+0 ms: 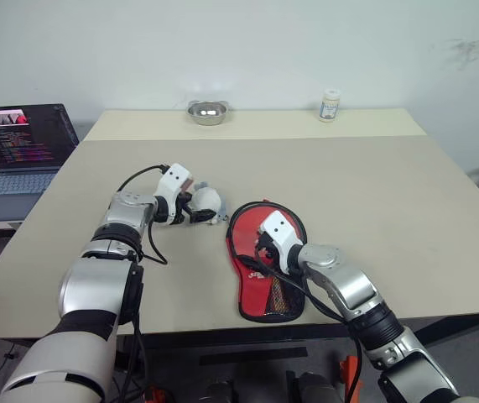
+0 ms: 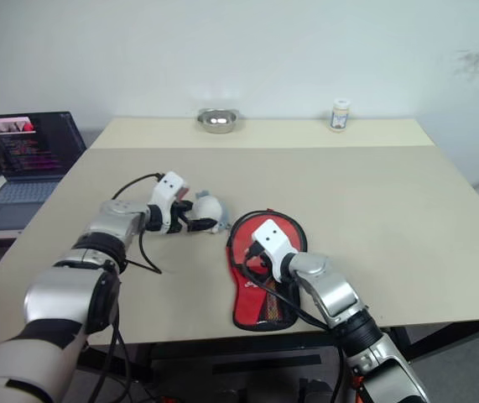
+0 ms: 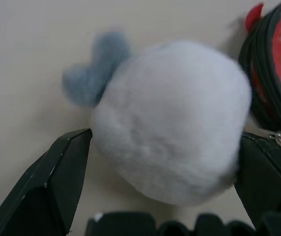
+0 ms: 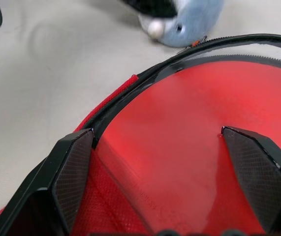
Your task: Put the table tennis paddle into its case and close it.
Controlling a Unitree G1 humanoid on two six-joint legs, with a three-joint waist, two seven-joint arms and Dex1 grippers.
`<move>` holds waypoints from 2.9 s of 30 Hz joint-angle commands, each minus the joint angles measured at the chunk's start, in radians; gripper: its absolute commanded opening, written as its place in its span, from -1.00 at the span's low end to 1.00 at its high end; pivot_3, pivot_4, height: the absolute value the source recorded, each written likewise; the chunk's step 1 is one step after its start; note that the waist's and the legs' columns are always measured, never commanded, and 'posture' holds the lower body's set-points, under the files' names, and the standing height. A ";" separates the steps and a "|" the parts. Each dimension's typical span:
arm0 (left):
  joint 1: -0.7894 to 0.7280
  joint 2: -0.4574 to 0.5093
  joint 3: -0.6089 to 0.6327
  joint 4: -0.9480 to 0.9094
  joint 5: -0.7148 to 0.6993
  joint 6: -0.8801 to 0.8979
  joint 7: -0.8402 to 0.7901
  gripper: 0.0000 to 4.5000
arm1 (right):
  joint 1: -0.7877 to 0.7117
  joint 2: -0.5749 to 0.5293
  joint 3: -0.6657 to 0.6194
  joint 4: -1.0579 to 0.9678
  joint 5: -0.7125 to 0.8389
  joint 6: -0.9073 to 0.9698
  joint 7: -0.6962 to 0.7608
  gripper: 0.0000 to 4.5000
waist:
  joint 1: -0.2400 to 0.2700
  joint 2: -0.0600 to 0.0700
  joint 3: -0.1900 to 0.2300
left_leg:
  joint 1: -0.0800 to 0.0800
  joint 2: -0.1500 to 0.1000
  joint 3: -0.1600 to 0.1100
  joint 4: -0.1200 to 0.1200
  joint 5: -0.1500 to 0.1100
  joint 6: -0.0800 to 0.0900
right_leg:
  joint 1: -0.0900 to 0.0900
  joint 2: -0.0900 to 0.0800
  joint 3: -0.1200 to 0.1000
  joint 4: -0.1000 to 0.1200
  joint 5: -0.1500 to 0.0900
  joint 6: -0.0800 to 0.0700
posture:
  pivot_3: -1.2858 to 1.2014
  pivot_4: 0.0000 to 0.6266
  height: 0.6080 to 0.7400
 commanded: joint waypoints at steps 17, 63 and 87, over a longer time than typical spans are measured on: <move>0.046 -0.074 0.029 0.014 0.017 0.027 0.150 -0.34 | -0.016 0.023 -0.017 -0.078 -0.030 0.056 -0.041 1.00 | 0.004 0.000 -0.001 | 0.022 0.001 0.001 0.000 0.001 -0.001 | 0.017 0.000 0.002 0.008 -0.003 0.004 | 0.03 -0.52 1.00; -0.301 -0.315 -0.494 0.054 0.643 -0.319 0.787 -0.92 | 0.170 0.025 0.087 0.064 -0.128 0.109 -0.004 1.00 | 0.019 -0.001 -0.002 | 0.026 0.001 -0.006 -0.003 0.001 -0.001 | 0.029 0.000 -0.005 -0.004 -0.004 0.007 | 0.03 -0.52 1.00; -0.362 -0.529 -0.517 0.050 0.649 -0.496 0.759 -0.93 | 0.214 0.052 0.108 0.023 -0.150 0.149 -0.002 1.00 | 0.015 0.000 -0.002 | 0.027 0.001 -0.007 -0.017 -0.001 -0.001 | 0.027 -0.002 -0.009 -0.009 -0.010 0.014 | 0.03 -0.52 1.00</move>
